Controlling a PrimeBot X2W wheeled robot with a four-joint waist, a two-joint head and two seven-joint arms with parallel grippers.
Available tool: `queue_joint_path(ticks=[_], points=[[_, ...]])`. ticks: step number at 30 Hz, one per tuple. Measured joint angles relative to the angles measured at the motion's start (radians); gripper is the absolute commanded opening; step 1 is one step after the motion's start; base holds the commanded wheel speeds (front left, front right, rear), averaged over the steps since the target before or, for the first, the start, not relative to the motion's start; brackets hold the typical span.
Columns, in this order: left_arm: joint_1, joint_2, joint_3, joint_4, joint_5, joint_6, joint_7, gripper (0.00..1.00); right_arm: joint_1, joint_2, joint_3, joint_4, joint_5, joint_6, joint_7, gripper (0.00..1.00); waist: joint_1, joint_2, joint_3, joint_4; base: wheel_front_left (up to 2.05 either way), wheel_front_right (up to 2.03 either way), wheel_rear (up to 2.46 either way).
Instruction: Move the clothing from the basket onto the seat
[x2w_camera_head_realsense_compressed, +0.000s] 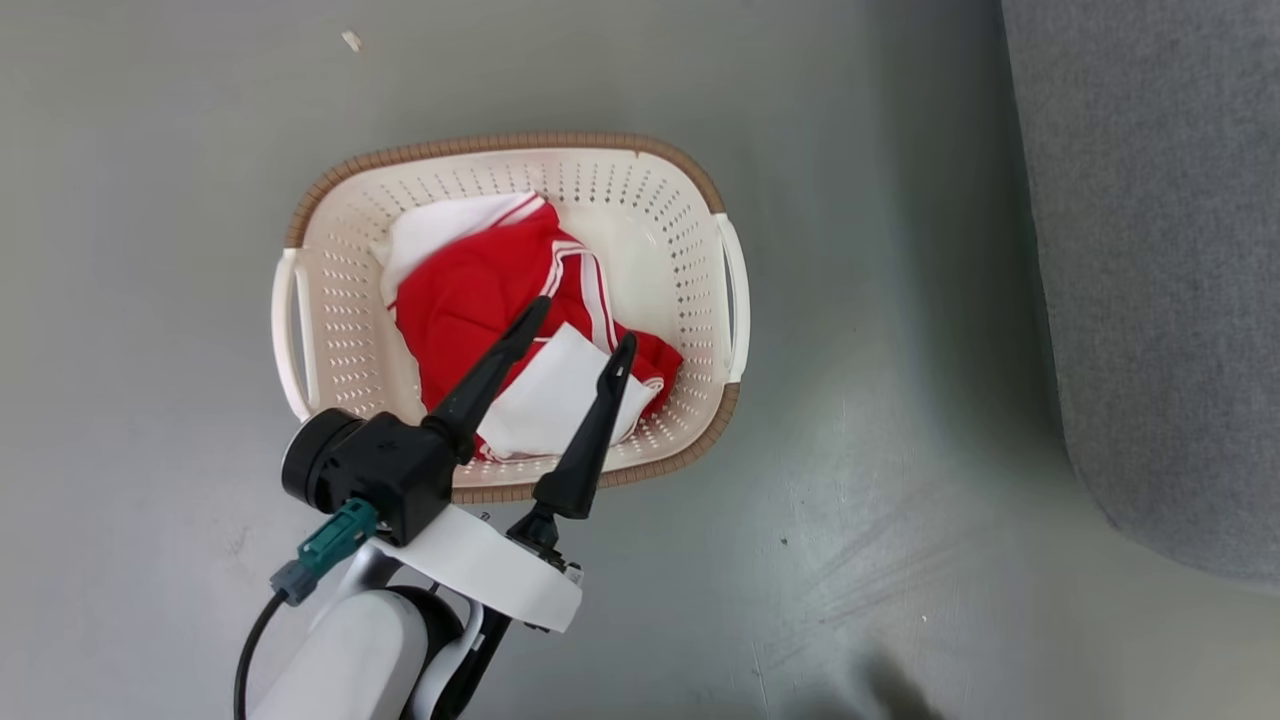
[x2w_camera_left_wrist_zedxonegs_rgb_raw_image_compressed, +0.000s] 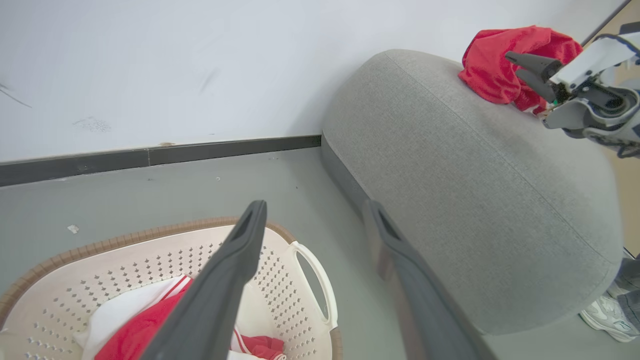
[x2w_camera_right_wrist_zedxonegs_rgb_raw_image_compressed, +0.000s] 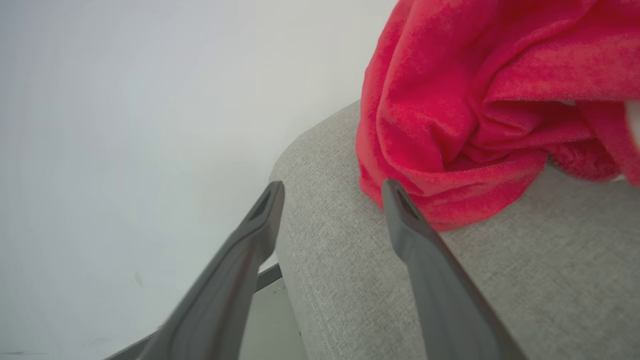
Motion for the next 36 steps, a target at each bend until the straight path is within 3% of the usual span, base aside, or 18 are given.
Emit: queue_joint_path(ticks=[5,19,36], points=[[-0.002,-0.007,0.029,0.052,-0.028,-0.001,-0.044,1.0,0.058,0.016,0.048,-0.084,-0.006,0.0,-0.001,1.0,-0.0001,0.0,-0.052,0.011,0.0,0.0,0.0],[0.016,-0.011,0.104,0.227,-0.063,-0.005,-0.162,1.0,0.254,0.045,0.198,-0.301,-0.182,0.0,-0.002,1.0,0.0,0.0,-0.222,0.043,0.0,0.0,0.0],[0.123,-0.005,0.186,0.397,-0.087,0.006,-0.211,1.0,0.539,0.159,0.299,-0.375,-0.31,0.001,-0.003,1.0,-0.0001,0.0,-0.443,0.073,0.0,0.0,0.0]])
